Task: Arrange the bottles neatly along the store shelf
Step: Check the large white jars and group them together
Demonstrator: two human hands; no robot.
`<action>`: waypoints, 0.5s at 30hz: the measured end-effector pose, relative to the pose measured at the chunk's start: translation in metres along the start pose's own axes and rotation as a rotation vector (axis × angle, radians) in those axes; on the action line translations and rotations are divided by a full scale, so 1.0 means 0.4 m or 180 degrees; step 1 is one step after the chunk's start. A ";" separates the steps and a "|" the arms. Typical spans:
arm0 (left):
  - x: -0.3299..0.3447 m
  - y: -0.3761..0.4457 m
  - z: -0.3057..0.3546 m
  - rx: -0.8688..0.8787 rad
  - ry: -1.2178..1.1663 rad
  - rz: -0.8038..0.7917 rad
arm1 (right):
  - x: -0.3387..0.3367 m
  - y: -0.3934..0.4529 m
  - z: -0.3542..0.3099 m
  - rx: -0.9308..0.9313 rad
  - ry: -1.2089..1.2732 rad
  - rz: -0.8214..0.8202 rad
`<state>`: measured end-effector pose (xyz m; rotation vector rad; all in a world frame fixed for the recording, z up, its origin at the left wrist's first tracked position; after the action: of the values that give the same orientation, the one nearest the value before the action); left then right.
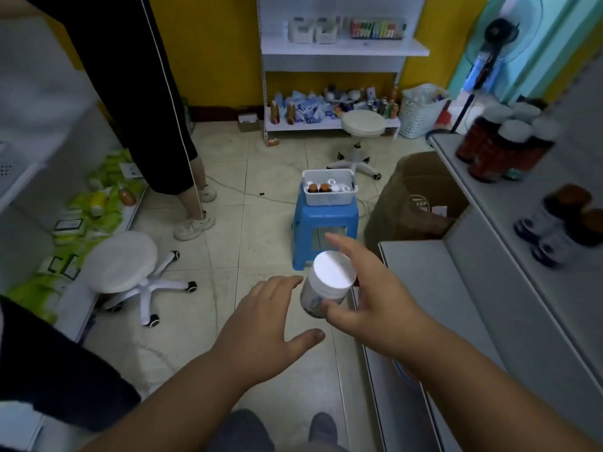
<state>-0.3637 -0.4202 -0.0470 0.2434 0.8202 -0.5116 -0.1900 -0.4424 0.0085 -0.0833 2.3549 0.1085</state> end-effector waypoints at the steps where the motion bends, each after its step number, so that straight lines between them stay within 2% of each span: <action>1: -0.015 0.049 -0.024 -0.0026 -0.0012 0.0014 | -0.002 0.061 0.009 -0.0061 -0.0019 0.0000; 6: -0.066 0.352 -0.183 -0.0034 0.0009 -0.0034 | 0.010 0.389 0.083 0.0036 -0.0132 0.0024; 9: -0.105 0.573 -0.275 0.0086 0.0135 -0.0179 | -0.007 0.593 0.137 0.0288 -0.0107 0.0255; 15: -0.159 0.954 -0.337 0.0319 0.0340 -0.0530 | -0.102 0.899 0.253 0.0750 -0.0095 0.0489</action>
<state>-0.2859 -0.0196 -0.0841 0.2983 0.9248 -0.7017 -0.1235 -0.0734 -0.0146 0.2128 2.3246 -0.0929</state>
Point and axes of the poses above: each hand's wrist, its own y-axis towards the middle knuckle, its own x-axis out of the palm, z = x × y, the point moved 4 cm from there along y, towards the middle knuckle, and after that the axes turned 7 degrees about -y, right-handed, at the moved point
